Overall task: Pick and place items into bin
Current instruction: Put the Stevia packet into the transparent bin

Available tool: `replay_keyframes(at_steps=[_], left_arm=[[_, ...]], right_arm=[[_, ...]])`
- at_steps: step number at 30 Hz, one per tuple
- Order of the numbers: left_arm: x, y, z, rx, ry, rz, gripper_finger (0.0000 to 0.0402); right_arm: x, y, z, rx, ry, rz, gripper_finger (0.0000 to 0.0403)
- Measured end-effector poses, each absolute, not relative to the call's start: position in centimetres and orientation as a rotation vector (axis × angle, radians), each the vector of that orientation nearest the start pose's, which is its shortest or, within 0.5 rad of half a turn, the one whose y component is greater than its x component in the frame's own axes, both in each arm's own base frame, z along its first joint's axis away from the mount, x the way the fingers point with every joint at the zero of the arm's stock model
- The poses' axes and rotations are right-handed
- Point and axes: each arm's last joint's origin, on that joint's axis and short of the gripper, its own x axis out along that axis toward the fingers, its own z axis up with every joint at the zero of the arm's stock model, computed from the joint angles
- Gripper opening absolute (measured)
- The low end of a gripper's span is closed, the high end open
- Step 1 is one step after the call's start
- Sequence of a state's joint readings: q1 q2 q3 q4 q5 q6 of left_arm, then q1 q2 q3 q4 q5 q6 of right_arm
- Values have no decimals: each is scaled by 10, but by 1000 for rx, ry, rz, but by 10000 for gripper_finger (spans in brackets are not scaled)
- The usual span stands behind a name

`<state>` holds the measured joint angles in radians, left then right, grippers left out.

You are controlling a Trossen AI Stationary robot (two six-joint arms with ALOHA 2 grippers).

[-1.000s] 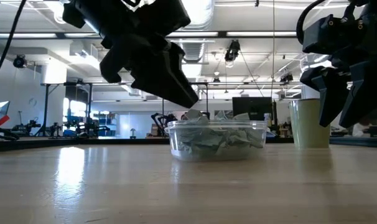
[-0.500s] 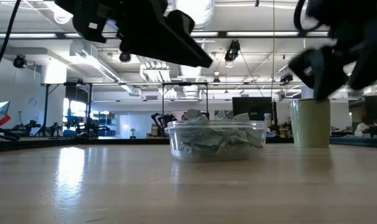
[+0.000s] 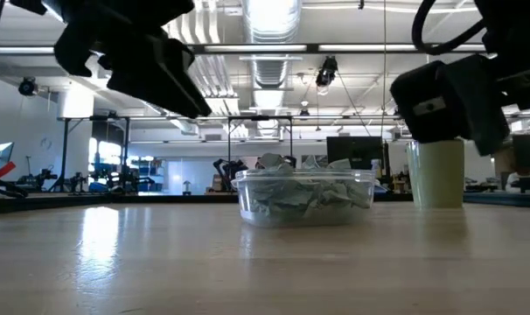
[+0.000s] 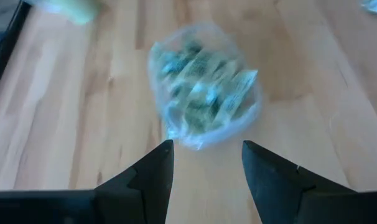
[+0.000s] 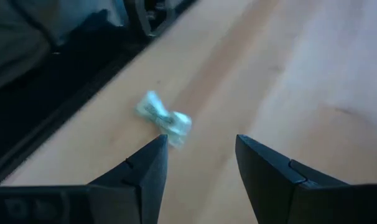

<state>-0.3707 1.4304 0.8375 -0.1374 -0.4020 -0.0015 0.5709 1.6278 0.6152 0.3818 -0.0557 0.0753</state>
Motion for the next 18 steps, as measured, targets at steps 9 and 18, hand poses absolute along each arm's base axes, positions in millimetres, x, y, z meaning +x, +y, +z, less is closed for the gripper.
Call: replay_keyframes(at_steps=[9, 18], left_arm=[[240, -85, 204, 188, 640, 83, 173], [233, -85, 203, 172, 586, 82, 173]], right_arm=[[279, 186, 121, -93, 655, 739, 176], [292, 196, 104, -104, 739, 779, 173]])
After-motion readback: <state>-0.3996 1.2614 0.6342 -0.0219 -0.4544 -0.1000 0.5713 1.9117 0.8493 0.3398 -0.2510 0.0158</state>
